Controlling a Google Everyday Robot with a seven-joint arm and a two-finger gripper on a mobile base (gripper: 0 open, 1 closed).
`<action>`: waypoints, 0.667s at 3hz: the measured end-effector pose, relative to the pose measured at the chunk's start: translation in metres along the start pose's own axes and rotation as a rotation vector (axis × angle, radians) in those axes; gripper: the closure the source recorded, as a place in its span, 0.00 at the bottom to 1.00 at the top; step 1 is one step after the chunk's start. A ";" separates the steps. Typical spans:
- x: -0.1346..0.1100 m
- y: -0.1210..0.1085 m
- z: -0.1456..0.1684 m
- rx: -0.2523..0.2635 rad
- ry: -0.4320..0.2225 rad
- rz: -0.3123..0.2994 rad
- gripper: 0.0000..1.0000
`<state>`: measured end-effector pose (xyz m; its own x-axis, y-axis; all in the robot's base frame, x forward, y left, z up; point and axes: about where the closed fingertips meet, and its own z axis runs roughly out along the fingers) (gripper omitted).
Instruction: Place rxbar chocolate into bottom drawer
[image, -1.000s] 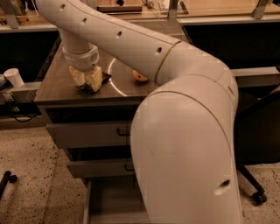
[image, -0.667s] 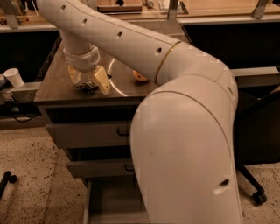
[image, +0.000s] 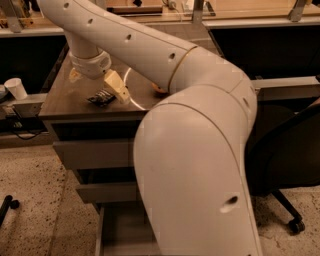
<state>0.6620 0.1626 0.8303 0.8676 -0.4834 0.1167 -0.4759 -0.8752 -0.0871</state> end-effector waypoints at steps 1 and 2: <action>0.016 -0.014 0.004 0.002 -0.007 0.056 0.00; 0.016 -0.014 0.004 0.003 -0.006 0.055 0.00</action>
Offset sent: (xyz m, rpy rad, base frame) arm 0.0120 -0.0005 -0.0015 -0.0122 0.0255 -0.0473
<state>0.6836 0.1673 0.8294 0.8408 -0.5309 0.1053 -0.5227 -0.8470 -0.0967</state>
